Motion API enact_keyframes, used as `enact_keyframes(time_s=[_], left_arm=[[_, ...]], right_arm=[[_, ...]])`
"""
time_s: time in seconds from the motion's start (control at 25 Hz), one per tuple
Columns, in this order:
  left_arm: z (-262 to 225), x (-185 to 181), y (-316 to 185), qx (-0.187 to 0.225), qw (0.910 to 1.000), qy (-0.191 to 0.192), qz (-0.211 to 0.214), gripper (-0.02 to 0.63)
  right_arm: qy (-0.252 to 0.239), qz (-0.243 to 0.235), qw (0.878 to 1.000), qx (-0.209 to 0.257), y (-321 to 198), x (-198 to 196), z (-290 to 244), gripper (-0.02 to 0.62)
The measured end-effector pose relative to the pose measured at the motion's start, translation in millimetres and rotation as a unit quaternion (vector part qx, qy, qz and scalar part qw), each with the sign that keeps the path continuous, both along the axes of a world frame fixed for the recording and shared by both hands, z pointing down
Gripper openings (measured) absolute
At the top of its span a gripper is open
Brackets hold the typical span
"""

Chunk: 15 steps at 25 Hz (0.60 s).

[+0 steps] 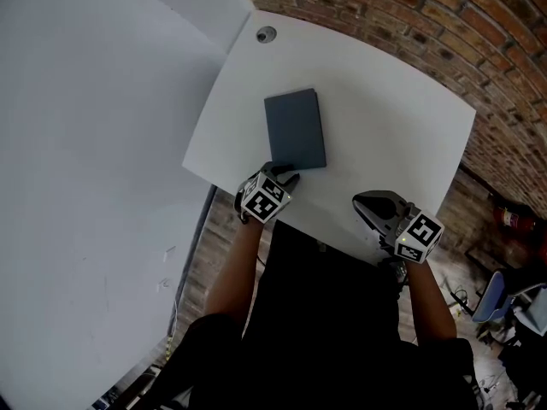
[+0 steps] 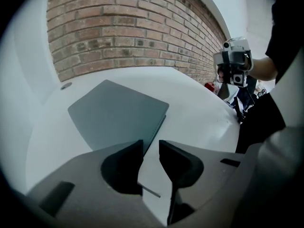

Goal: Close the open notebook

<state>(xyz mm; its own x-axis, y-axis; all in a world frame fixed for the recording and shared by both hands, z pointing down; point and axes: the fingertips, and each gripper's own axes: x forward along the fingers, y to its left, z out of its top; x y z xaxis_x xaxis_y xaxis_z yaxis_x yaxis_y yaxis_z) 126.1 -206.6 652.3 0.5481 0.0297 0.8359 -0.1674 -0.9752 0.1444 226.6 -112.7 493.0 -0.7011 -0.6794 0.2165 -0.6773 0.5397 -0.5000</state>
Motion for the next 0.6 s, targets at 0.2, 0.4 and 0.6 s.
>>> enact_keyframes(time_s=[0.2,0.4,0.6], left_arm=[[-26,-2,-6,-0.01,0.9974,0.06,-0.037,0.094],[-78,-1,-17,-0.004,0.984,0.16,-0.078,0.062],[-149,-4,-21,0.015,0.9636,0.249,-0.097,0.021]], right_arm=[[0.001,-0.004,1.0,0.011,2,-3,-9,0.005],[0.007,-0.003,0.999,0.035,1,-3,-29,0.005],[0.038,0.002,0.993,0.11,-2,-5,-69,0.005]])
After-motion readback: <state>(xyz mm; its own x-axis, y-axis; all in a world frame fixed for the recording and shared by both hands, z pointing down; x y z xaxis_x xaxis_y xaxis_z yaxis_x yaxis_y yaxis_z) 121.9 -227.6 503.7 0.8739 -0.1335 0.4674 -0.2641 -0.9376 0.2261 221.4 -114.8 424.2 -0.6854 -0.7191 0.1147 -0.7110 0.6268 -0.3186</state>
